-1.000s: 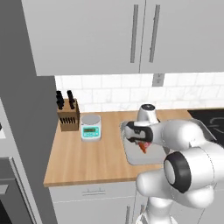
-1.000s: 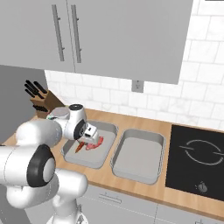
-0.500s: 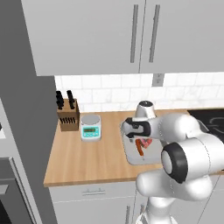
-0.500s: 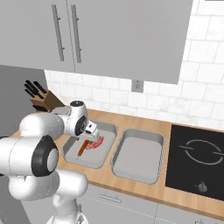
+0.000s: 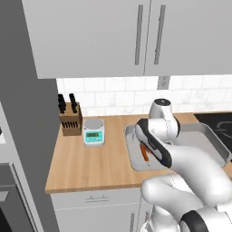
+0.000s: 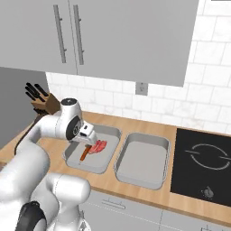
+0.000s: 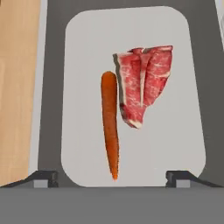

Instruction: Place one carrot and one steak in each tupperware on the nearby counter, to pack two identical lunches.

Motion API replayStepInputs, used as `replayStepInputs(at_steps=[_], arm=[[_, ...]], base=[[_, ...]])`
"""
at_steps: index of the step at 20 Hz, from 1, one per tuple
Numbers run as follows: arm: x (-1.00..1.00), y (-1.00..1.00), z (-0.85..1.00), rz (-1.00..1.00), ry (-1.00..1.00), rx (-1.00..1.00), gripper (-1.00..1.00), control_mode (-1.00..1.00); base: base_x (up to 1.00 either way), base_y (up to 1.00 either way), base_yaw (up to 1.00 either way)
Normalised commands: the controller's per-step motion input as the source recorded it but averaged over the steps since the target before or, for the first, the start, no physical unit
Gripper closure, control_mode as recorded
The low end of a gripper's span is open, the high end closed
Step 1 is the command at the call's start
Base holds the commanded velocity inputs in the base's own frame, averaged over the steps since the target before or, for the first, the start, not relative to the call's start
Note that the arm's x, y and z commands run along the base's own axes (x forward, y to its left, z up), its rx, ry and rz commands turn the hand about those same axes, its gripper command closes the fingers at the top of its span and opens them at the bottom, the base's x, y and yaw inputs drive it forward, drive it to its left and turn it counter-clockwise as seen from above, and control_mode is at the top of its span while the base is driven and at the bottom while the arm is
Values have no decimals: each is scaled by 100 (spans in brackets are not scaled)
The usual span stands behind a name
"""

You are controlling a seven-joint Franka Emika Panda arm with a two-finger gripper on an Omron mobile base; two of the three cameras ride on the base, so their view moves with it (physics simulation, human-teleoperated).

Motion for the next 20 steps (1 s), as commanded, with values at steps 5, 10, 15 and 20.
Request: replayStepInputs(at_steps=[5, 10, 15, 20], arm=[[-78, 0, 89, 0, -1, 0, -100, -100], [-66, -1, 84, 0, 0, 0, -100, -100], [-40, -2, 82, 0, 0, 0, -100, -100], [-42, -7, 76, 0, 1, 0, -100, -100]], base=[[0, 0, 0], [0, 0, 0], [0, 0, 0], [0, 0, 0]])
